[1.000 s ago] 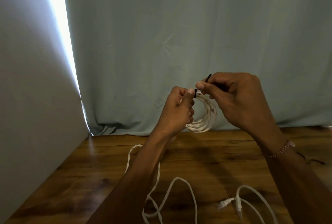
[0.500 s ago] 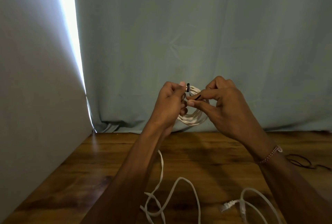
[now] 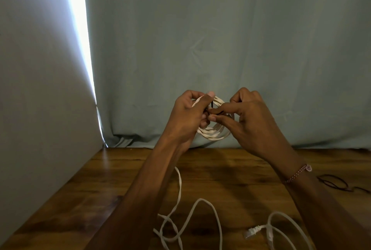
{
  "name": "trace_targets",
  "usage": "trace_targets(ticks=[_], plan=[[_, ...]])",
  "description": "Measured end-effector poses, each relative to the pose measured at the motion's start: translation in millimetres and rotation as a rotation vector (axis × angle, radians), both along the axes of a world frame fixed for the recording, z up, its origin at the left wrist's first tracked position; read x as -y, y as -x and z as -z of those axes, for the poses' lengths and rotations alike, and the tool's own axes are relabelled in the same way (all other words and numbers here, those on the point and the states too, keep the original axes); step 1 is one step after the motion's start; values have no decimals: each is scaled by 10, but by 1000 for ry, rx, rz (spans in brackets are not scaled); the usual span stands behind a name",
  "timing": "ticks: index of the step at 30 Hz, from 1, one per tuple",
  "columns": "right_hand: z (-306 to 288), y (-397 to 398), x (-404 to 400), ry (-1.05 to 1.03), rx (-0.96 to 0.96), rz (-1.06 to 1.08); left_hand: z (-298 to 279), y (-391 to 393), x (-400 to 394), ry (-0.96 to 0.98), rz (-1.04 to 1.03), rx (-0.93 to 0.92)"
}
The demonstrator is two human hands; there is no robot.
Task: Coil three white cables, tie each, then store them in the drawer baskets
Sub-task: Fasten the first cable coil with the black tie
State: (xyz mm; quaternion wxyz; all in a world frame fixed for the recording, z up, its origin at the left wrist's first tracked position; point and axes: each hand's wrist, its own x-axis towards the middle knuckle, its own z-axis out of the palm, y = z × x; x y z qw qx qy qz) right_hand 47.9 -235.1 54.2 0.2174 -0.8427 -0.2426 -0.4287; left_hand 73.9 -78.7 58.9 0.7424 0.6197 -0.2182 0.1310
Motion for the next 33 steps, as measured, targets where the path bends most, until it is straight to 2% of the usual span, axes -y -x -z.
trace_targets(ticks=[7, 12, 17, 23, 33], plan=[[-20, 44, -16, 68, 2, 41, 64, -85, -8, -73, -82, 51], [-54, 168, 1, 279, -61, 84, 81, -140, -22, -41, -113, 35], [-90, 128, 60, 32, 55, 46, 78, -121, -4, -43, -73, 33], [-41, 26, 20, -184, -91, -27, 84, -59, 92, -96, -73, 58], [20, -56, 77, -123, 95, 11, 93, -23, 156, -123, -38, 77]])
